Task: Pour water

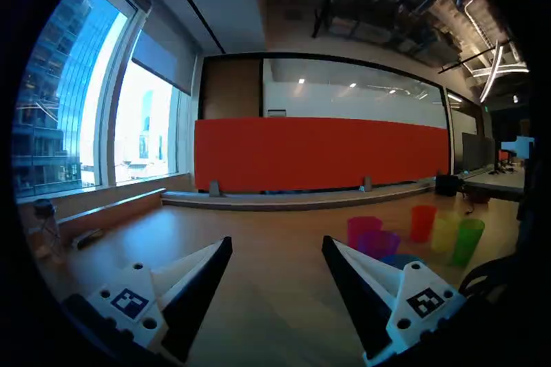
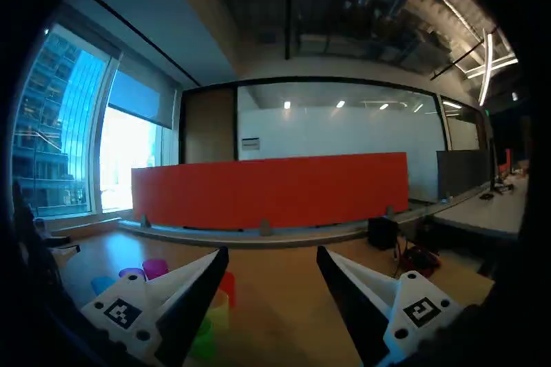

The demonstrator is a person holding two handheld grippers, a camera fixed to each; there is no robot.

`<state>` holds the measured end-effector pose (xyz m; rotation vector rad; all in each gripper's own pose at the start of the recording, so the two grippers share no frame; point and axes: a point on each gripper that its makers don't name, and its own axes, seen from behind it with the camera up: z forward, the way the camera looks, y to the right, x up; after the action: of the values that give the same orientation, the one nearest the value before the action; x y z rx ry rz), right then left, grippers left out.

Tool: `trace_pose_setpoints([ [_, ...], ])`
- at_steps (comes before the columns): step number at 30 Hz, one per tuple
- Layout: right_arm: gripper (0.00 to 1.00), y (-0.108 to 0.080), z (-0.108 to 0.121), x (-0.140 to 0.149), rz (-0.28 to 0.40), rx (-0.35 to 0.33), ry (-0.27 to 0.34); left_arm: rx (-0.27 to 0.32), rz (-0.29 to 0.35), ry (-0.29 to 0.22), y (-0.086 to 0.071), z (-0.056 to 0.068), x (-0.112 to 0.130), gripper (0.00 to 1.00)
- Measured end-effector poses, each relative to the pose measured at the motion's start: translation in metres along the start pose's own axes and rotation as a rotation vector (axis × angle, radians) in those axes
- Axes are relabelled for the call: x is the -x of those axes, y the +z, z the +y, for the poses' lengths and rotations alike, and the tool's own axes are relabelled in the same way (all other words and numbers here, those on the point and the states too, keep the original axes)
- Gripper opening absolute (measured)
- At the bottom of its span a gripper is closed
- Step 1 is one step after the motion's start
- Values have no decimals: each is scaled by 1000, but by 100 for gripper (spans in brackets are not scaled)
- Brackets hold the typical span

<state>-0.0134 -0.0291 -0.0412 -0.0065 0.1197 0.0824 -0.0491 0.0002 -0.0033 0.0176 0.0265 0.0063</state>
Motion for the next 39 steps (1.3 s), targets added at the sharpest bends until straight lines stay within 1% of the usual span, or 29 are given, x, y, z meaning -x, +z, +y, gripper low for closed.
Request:
trace_pose_setpoints([
  [8,99,2,-5,-4,1,-10,-9,6,-9,0,1,2,1,97],
  [14,99,1,-5,-7,7,-12,-11,6,-9,1,1,2,1,97],
  [35,99,-4,7,-10,12,1,-13,-1,-11,1,0,0,1,97],
  [39,99,-4,11,-9,13,7,-27,-1,-11,2,0,-1,1,97],
])
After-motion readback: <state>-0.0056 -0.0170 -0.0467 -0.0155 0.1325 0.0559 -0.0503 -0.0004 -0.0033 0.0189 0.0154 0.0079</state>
